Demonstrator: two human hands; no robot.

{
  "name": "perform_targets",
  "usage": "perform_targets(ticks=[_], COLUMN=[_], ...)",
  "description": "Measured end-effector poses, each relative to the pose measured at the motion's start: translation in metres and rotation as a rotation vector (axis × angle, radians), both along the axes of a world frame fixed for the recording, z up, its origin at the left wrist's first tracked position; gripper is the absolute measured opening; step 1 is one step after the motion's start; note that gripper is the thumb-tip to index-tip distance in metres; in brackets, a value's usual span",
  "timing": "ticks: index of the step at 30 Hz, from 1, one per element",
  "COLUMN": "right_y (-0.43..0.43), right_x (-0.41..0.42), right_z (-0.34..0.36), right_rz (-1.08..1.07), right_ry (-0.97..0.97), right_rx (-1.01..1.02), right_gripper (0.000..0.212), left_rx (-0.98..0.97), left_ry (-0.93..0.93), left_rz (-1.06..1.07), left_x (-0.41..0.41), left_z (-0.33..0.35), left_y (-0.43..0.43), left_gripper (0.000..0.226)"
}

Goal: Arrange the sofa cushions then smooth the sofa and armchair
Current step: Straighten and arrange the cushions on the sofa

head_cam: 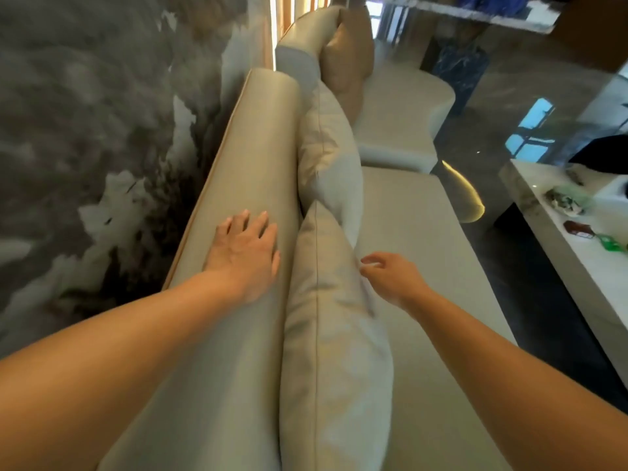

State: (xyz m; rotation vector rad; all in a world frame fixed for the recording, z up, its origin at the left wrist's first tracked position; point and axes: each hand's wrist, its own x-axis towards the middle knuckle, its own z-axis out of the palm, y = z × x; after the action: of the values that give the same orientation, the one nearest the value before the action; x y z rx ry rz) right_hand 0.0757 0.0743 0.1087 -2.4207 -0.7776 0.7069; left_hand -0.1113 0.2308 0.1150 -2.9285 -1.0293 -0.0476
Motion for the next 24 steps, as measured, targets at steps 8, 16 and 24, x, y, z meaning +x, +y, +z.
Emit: perform_targets(ticks=[8, 16, 24], right_y=[-0.233, -0.376, -0.431], right_x=[-0.126, -0.211, -0.277], right_z=[-0.058, -0.03, 0.005], right_rz=[0.15, 0.431, 0.522], right_ry=[0.059, 0.109, -0.342], right_rx=[-0.206, -0.372, -0.353], right_gripper=[0.043, 0.03, 0.047], left_rx=[-0.012, 0.03, -0.069], left_ry=[-0.023, 0.095, 0.013], left_rz=[0.24, 0.317, 0.378], left_x=[-0.126, -0.196, -0.237], left_z=[0.005, -0.008, -0.005], left_y=[-0.168, -0.293, -0.378], left_gripper=[0.058, 0.07, 0.065])
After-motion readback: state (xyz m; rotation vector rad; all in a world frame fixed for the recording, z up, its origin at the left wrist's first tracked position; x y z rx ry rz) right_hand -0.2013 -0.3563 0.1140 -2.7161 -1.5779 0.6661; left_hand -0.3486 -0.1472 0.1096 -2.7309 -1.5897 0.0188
